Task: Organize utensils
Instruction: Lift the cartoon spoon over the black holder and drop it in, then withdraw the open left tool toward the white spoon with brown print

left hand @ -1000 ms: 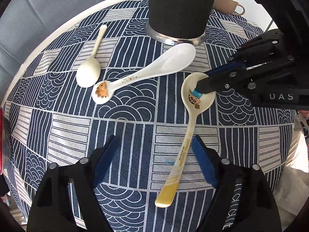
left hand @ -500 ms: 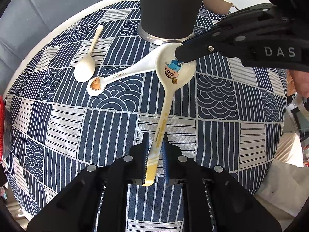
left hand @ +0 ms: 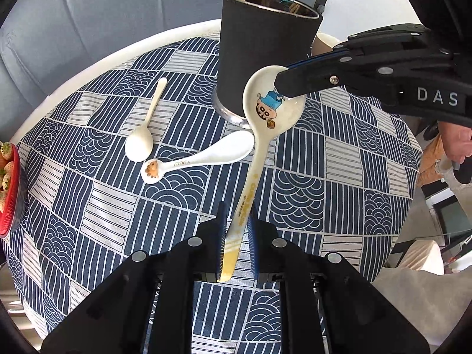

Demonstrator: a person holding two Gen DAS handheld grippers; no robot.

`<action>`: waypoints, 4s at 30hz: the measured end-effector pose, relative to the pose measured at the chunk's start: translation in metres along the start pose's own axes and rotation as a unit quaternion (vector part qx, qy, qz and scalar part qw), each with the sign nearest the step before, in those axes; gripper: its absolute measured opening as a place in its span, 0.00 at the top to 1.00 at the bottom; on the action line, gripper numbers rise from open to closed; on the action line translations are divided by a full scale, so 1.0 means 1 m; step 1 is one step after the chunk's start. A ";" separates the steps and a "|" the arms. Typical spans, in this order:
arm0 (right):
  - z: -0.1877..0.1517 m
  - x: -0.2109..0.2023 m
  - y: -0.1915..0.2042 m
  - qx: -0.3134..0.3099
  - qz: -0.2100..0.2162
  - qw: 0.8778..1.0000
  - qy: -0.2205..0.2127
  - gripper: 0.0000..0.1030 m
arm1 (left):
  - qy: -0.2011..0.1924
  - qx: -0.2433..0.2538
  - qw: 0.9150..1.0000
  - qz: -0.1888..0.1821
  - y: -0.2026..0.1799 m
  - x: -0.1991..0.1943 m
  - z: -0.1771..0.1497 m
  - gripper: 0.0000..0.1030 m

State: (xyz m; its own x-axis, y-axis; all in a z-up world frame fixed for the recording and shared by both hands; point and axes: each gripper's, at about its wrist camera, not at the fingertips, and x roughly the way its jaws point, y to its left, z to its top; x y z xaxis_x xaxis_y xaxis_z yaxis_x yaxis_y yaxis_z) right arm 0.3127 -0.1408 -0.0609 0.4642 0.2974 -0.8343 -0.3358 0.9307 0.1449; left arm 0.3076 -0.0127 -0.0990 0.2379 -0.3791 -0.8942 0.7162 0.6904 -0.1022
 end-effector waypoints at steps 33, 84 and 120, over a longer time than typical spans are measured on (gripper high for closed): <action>0.046 -0.149 -0.064 -0.079 -0.087 0.986 -0.120 0.96 | -0.106 0.033 0.993 0.045 -0.067 -0.068 0.132 0.85; 0.059 -0.139 -0.112 -0.102 -0.076 0.981 -0.150 0.29 | -0.124 -0.035 0.991 0.021 -0.043 -0.005 0.176 0.16; 0.037 -0.102 -0.038 -0.060 -0.110 0.987 -0.100 0.16 | -0.129 -0.150 0.978 0.060 0.105 -0.041 0.052 0.06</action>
State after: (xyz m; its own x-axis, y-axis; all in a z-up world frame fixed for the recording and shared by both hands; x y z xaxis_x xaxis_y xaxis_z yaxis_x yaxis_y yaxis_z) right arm 0.3085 -0.1982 0.0388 0.6860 0.1381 -0.7144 -0.2982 0.9490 -0.1028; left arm 0.4066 0.0435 -0.0502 0.4938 -0.3995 -0.7724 0.4574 0.8747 -0.1601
